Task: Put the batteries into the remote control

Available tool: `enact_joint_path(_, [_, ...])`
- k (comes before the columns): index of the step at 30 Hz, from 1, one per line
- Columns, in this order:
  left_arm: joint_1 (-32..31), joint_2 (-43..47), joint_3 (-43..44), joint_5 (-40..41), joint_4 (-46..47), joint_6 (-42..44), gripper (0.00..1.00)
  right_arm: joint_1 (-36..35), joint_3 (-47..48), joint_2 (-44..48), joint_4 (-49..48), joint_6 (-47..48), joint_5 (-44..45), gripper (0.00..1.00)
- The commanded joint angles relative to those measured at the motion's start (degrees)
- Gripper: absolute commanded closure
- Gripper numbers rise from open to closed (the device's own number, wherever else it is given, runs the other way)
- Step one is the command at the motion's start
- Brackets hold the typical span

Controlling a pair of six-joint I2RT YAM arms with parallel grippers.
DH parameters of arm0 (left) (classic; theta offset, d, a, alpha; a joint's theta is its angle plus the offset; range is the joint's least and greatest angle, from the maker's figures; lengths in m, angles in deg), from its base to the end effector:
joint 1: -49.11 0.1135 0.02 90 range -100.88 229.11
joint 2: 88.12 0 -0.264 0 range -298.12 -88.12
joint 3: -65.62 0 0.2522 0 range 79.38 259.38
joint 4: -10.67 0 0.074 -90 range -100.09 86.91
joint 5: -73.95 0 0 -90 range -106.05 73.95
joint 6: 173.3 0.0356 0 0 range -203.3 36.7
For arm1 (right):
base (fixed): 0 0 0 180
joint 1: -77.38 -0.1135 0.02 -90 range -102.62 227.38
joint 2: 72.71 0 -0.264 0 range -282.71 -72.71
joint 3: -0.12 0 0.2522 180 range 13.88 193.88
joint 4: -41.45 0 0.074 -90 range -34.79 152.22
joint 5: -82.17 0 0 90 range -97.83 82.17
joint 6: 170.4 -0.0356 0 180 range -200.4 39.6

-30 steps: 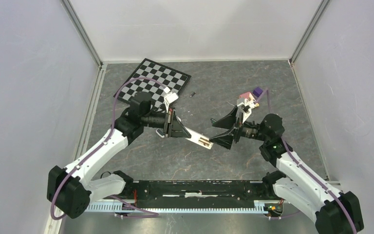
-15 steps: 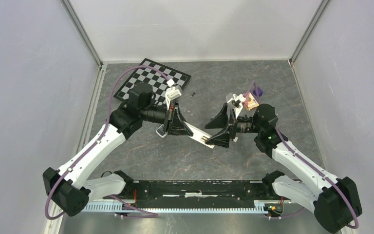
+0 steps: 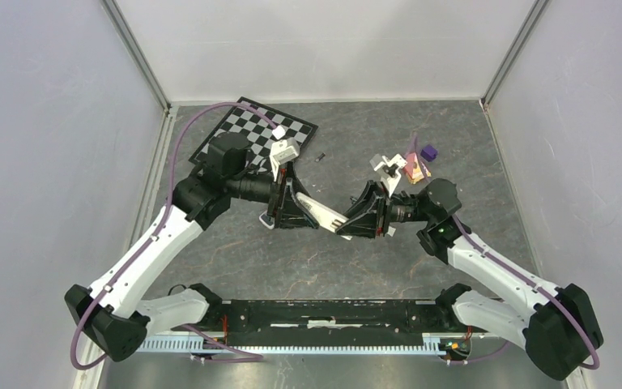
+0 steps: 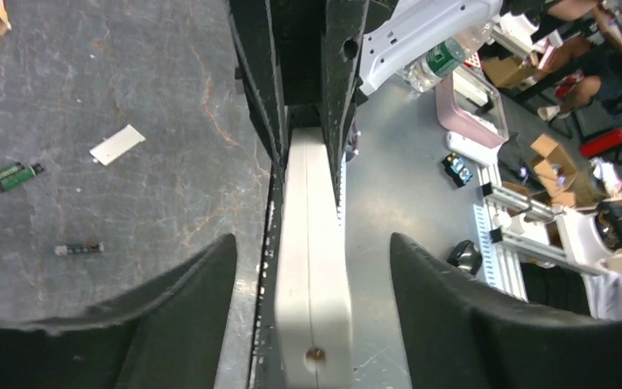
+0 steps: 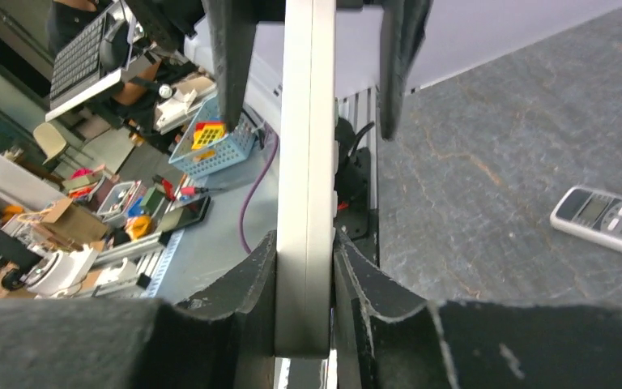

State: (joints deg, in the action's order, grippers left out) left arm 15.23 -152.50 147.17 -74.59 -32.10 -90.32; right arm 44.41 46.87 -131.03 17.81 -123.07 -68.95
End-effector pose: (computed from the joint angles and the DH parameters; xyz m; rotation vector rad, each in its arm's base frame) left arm 0.1743 -0.1536 0.3860 1.1329 1.7531 -1.4667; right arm 0.1656 0.1446 0.3066 -0.9093 1.4966 1.7320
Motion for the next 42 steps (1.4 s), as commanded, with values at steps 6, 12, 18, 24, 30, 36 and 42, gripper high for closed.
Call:
enact_joint_path(6, [-0.26, 9.45, -19.03, 22.17, 46.99, -37.34, 0.00, -0.43, -6.34, 2.41, -31.01, -22.54, 18.88, 0.77])
enact_joint_path(12, [-0.48, 6.15, -23.22, 30.96, 62.66, -48.29, 0.00, -0.94, -7.02, -0.15, -34.20, -25.12, 23.52, 0.81])
enact_joint_path(18, [-0.52, 3.62, -23.77, 27.82, 67.90, -49.12, 0.00, -1.04, -7.16, 1.11, -27.74, -20.61, 29.57, 0.83])
enact_joint_path(24, [-0.49, 6.76, -27.12, 31.77, 67.19, -47.51, 0.00, -1.20, -6.98, 3.02, -21.61, -17.77, 33.76, 0.84])
enact_joint_path(30, [-0.48, 3.95, -25.63, 30.14, 70.96, -50.45, 0.00, -1.74, -4.92, 2.57, -16.62, -16.09, 31.79, 0.84])
enact_joint_path(36, [-0.52, 0.31, -25.24, 28.57, 74.53, -55.03, 0.24, -2.31, -4.49, 1.58, -15.70, -16.14, 29.82, 0.83])
enact_joint_path(42, [-0.54, -0.61, -26.72, 27.54, 76.63, -56.24, 0.57, -2.42, -4.69, 0.14, -15.90, -16.92, 29.11, 0.82])
